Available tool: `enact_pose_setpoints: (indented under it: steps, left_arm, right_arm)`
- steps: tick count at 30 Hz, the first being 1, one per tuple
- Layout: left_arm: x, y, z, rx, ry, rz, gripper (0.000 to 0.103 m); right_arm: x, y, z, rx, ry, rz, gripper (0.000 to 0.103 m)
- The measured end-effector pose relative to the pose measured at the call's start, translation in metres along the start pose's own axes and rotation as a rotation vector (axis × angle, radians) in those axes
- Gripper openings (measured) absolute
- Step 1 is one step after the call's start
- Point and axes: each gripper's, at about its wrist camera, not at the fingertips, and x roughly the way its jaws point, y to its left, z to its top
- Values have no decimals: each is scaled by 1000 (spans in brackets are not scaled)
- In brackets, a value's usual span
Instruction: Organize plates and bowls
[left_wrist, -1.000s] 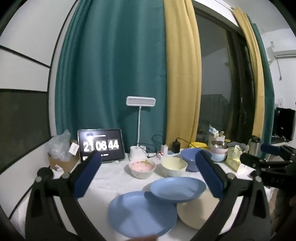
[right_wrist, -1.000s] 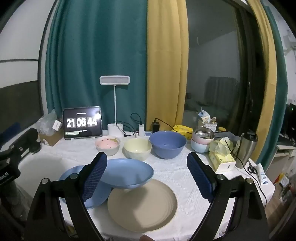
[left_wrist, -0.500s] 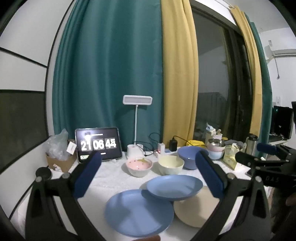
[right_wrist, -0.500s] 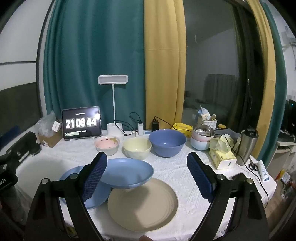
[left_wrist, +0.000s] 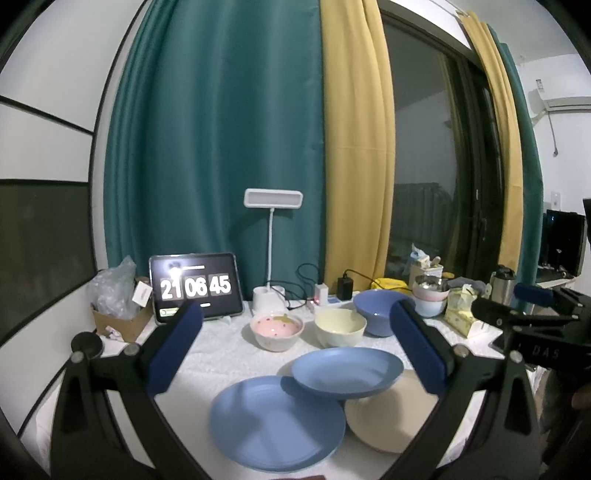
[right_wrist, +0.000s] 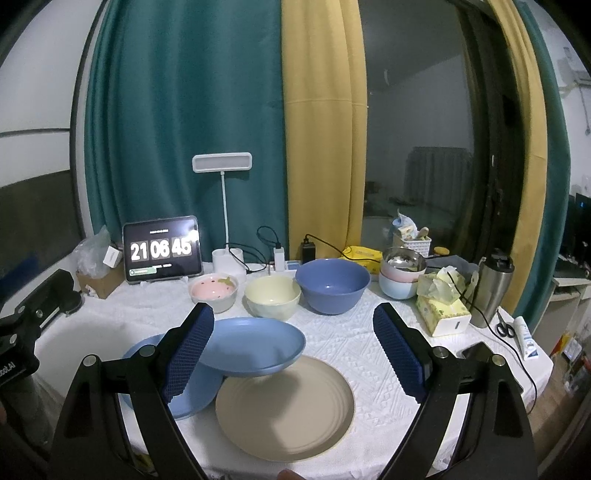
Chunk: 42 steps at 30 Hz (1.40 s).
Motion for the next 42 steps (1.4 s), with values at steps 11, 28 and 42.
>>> enact_pose_setpoints:
  steps: [11,28,42]
  left_arm:
    - [-1,-2,-1,-1,1,1,102]
    - [-5,-7,-7,-8,7,4,102]
    - [-2,-4,-3,-10,10,2,102]
  right_arm:
    - [0,-1,-1,2,-2,2,91]
    - [0,-2,-2,3,-1,3,91]
    - [1,-1,-2,3,1,3,91]
